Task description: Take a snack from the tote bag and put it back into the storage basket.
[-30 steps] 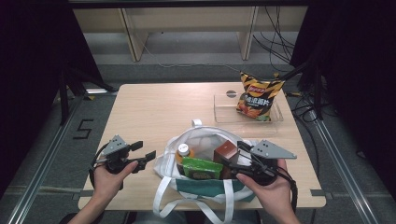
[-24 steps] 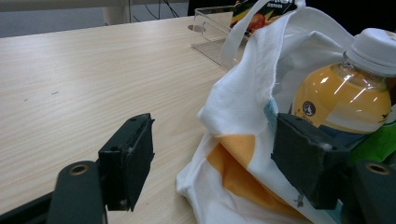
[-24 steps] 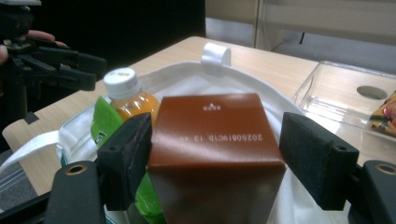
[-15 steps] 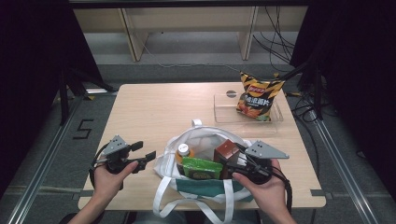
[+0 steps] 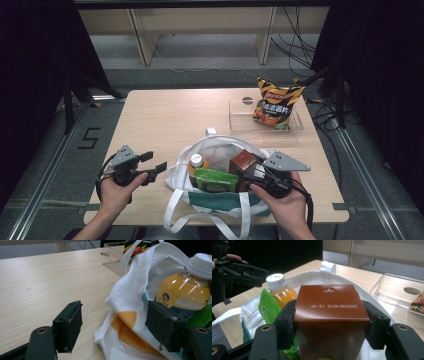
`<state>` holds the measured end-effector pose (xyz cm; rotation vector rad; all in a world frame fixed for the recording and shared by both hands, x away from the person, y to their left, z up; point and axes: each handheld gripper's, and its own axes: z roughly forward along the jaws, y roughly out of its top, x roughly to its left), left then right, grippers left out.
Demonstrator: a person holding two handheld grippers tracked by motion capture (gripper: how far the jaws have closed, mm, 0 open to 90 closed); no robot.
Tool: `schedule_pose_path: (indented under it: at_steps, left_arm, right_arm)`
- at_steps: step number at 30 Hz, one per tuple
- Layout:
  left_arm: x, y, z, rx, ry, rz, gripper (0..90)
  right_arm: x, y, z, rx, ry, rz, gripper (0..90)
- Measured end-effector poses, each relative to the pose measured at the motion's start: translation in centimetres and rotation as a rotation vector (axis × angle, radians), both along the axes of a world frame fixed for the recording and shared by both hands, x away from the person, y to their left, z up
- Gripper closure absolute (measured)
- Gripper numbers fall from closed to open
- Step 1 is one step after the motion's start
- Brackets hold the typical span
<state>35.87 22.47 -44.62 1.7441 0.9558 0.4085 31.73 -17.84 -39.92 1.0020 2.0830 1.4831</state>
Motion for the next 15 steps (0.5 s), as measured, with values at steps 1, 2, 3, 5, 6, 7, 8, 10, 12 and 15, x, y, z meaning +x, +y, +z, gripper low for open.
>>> schedule_pose_path:
  at_steps: [1,2,3,5,6,7,8,10,12,15]
  left_arm:
    - [0.0,0.0,0.0,-0.002,0.0,0.001,28.6]
    - [0.1,0.0,0.0,-0.006,-0.003,-0.005,28.6]
    - [0.0,0.0,0.0,-0.007,-0.003,-0.005,28.6]
    - [0.0,0.0,0.0,-0.005,-0.004,-0.006,28.7]
    - [0.0,0.0,0.0,-0.005,-0.003,-0.005,28.6]
    - [0.0,0.0,0.0,-0.005,-0.002,-0.005,28.6]
    - [0.1,0.0,0.0,-0.007,-0.002,-0.004,28.6]
    - [0.1,0.0,0.0,-0.008,-0.002,-0.003,28.7]
    - [0.0,0.0,0.0,-0.002,0.001,0.002,28.7]
    - [0.1,0.0,0.0,-0.008,-0.001,-0.004,28.6]
  right_arm:
    - [0.0,-0.1,0.0,-0.011,-0.008,-0.009,38.6]
    - [0.0,0.0,0.1,-0.009,-0.006,0.0,38.7]
    - [0.0,-0.1,0.1,-0.019,-0.022,-0.006,38.7]
    - [-0.2,-0.1,0.3,-0.007,0.01,-0.015,38.8]
    - [-0.1,-0.2,0.3,-0.006,-0.01,-0.006,38.8]
    - [-0.1,-0.2,0.4,-0.003,-0.003,-0.012,38.8]
    - [-0.1,-0.2,0.4,0.011,0.0,-0.007,38.8]
    - [-0.2,-0.3,0.7,0.013,0.003,-0.005,38.9]
    - [-0.3,-0.4,1.1,-0.001,-0.011,-0.013,38.9]
    - [-0.4,-0.5,1.6,0.012,-0.023,-0.016,39.0]
